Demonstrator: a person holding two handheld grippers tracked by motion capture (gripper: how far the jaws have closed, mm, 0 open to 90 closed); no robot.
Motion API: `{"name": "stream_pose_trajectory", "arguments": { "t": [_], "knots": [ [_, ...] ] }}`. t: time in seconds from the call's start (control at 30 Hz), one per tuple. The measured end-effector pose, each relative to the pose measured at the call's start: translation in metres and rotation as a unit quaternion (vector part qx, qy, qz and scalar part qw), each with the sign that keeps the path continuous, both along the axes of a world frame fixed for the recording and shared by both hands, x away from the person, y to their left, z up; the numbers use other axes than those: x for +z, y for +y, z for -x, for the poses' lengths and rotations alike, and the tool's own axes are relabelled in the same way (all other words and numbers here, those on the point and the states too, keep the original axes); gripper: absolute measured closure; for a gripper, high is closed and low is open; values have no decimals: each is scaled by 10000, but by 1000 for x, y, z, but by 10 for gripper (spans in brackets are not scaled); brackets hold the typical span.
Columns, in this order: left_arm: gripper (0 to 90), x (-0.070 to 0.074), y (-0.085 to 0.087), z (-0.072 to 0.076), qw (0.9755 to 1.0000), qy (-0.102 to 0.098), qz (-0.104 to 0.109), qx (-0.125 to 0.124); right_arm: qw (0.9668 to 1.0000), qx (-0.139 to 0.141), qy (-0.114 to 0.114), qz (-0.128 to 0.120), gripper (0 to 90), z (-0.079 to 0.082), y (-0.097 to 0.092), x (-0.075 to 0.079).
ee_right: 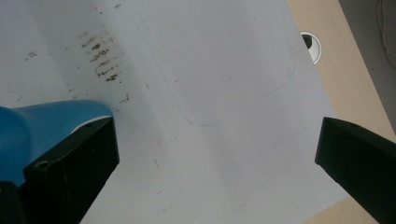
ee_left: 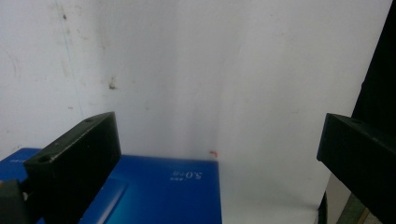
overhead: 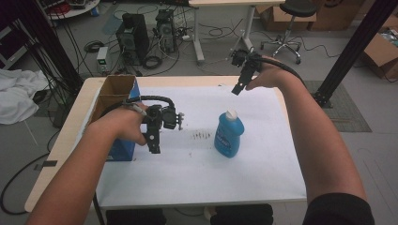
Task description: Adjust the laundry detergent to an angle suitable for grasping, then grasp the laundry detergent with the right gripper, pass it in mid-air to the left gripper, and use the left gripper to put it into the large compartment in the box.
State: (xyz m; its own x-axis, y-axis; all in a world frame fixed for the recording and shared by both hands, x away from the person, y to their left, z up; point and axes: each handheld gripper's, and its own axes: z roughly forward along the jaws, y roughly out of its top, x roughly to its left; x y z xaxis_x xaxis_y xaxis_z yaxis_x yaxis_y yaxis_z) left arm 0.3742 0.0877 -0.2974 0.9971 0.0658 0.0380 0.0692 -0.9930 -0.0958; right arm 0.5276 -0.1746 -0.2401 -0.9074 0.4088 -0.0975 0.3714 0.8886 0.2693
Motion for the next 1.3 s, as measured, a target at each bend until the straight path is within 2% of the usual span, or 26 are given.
{"name": "stream_pose_trajectory", "arguments": {
  "t": [0.73, 0.83, 1.3],
  "knots": [
    [1, 12, 3, 6, 9998, -84, 164, 13, 10000, -1, 6, -28, 0, 4, -1, 6],
    [1, 13, 0, 8, 9999, -108, 95, -19, 10000, -7, -19, -51, 0, 3, -1, 5],
    [1, 14, -2, 13, 9998, -103, 153, -30, 9998, -38, -75, -153, 0, 3, -1, 9]
  ]
}}
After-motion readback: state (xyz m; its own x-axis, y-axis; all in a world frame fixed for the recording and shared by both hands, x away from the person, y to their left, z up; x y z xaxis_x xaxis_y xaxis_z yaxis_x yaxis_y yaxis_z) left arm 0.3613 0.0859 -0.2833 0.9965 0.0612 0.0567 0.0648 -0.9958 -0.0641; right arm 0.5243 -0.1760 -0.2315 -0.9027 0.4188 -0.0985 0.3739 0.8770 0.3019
